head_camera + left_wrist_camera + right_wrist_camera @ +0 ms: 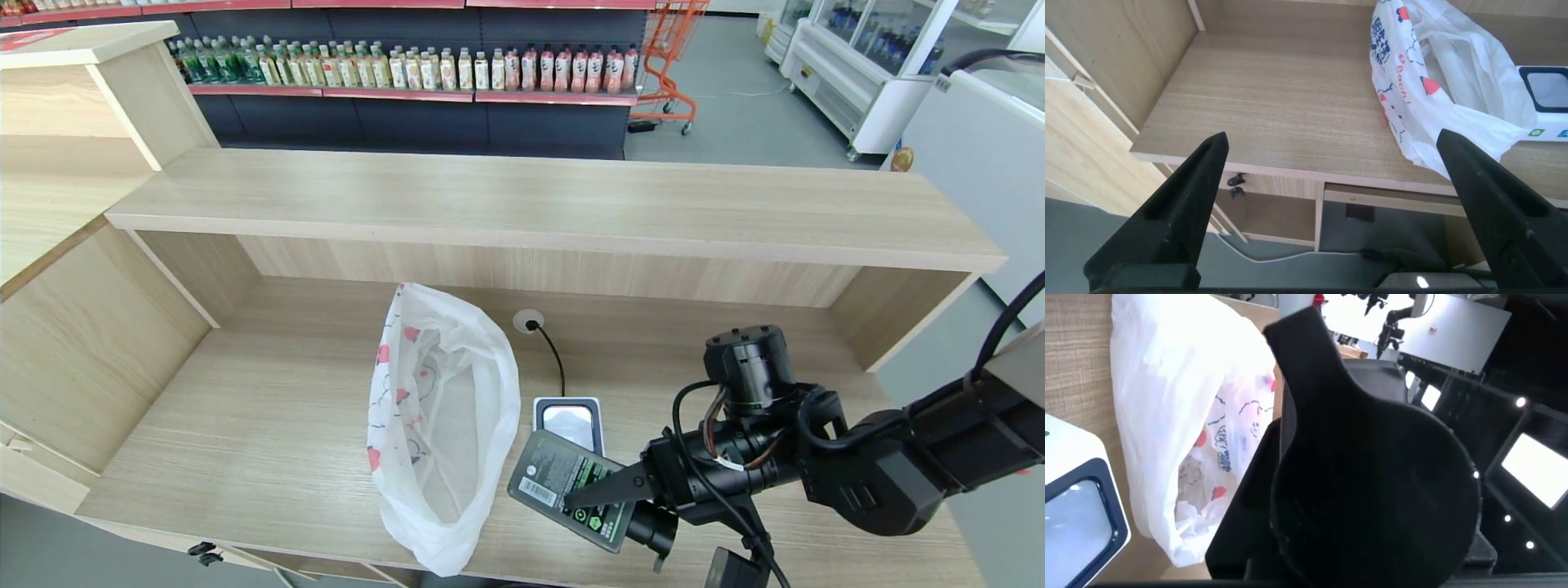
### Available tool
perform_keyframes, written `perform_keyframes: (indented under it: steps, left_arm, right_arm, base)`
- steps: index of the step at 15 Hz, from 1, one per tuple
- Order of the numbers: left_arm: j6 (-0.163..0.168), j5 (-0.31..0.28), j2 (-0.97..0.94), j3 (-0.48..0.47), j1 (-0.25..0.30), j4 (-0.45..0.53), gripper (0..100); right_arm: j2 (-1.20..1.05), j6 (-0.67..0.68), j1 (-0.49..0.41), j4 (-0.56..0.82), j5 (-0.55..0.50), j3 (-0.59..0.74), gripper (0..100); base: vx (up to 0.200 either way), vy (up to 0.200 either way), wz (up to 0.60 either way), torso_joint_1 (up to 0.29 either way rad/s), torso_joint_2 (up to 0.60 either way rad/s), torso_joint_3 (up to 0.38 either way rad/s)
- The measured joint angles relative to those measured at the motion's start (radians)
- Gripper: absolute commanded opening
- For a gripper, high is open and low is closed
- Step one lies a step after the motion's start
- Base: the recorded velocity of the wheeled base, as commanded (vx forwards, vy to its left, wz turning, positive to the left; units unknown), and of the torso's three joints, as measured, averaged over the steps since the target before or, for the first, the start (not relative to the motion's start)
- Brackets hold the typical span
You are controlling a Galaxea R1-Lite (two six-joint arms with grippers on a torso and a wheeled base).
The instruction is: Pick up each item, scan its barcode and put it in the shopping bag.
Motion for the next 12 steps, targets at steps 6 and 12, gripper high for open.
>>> perform_keyframes:
  steps: [6, 12]
  left_arm:
    - [0.000, 0.000, 0.000, 0.000, 0.000, 0.000, 100]
    - [0.000, 0.000, 0.000, 0.000, 0.000, 0.000, 100]
  right_arm:
    - [-0.047, 0.139, -0.001, 0.117, 0.000, -0.015, 0]
    - [-0.418, 0.829, -0.022, 0.196, -0.147, -0.005, 0]
  base:
    - [0.000, 0.000, 0.00, 0.000, 0.00, 0.000]
    - [0.000, 0.000, 0.00, 0.000, 0.00, 0.000]
